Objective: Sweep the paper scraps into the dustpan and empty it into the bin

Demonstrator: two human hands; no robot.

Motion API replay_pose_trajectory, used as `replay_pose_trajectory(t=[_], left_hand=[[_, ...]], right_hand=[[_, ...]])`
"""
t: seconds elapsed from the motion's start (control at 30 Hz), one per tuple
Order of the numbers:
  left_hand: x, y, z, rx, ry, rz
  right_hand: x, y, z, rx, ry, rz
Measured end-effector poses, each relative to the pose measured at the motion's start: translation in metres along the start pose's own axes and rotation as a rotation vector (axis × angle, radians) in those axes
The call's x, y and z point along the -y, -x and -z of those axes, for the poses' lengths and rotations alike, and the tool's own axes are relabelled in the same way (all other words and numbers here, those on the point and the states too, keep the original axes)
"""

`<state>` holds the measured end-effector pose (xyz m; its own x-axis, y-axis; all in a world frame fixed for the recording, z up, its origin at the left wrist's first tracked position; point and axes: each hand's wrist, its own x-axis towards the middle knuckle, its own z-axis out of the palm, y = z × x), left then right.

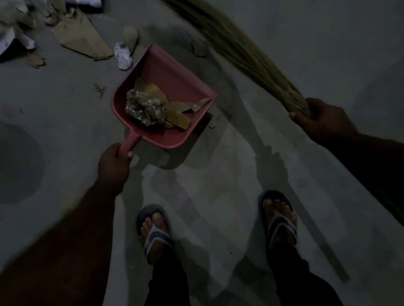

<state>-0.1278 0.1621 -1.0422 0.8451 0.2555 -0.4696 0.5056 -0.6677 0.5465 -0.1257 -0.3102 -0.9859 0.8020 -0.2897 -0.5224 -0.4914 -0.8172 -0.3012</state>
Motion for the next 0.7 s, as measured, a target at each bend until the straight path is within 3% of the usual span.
replay_pose_trajectory(t=[0.13, 0.43, 0.7], left_hand=[[0.022, 0.051, 0.008, 0.029, -0.063, 0.029], [0.090, 0.194, 0.015, 0.084, -0.121, 0.237], [0.088, 0.182, -0.067, 0.127, -0.065, 0.263]], right_hand=[[-0.006, 0.000, 0.007, 0.090, -0.058, -0.072], [-0.031, -0.004, 0.020, 0.294, 0.089, -0.192], [-0.053, 0.026, 0.003, 0.419, 0.271, -0.111]])
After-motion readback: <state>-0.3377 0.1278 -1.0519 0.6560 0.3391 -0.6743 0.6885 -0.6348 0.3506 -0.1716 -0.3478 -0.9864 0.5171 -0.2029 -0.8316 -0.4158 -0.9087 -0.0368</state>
